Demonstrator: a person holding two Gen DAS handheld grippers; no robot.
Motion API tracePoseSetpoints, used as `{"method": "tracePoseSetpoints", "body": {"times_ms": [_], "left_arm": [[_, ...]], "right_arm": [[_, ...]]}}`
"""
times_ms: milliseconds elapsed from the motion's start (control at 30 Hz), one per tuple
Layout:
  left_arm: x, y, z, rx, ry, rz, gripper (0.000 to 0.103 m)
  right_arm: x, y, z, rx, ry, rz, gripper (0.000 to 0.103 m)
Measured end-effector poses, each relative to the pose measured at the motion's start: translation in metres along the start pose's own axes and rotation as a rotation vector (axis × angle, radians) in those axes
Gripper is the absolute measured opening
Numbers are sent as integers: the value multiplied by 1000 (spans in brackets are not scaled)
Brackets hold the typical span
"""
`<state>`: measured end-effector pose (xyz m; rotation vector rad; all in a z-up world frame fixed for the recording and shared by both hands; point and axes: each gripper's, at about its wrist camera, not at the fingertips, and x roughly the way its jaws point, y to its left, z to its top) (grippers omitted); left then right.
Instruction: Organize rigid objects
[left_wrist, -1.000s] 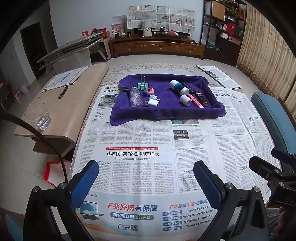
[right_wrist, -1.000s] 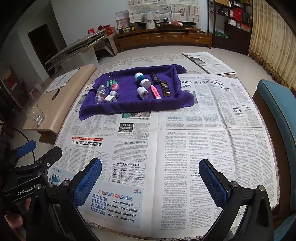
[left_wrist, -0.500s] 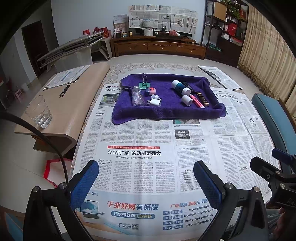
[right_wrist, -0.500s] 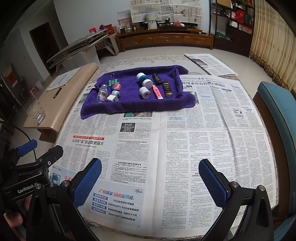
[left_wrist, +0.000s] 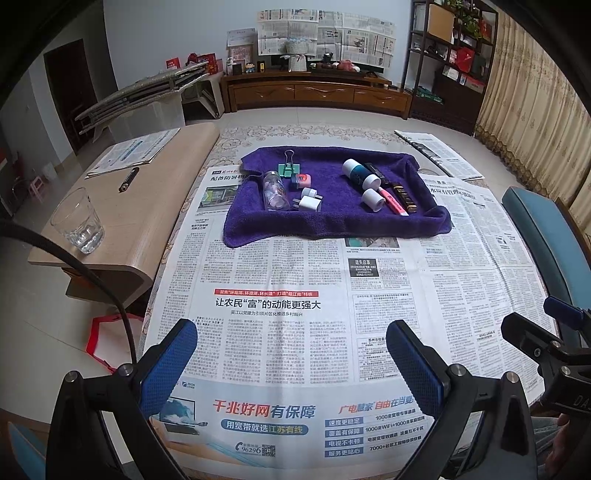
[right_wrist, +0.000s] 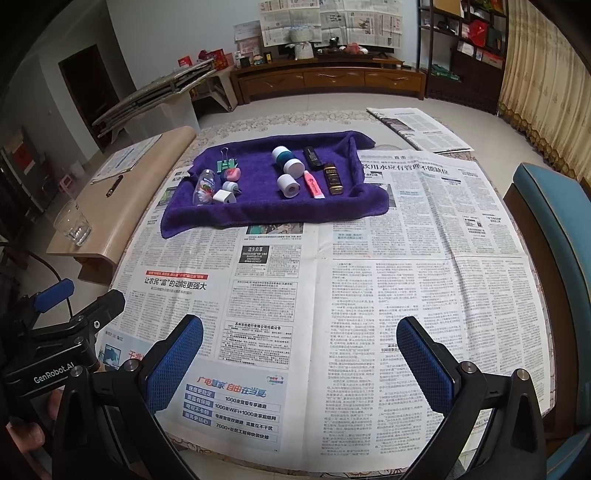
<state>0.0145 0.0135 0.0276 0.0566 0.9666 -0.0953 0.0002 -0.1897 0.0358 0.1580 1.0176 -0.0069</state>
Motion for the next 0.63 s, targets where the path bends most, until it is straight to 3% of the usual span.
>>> {"method": "tracePoseSetpoints", "body": {"times_ms": [633], "left_arm": [[-2, -7, -3, 21, -20, 23, 103]], "right_arm": [[-2, -2, 0, -2, 0, -2, 103]]}}
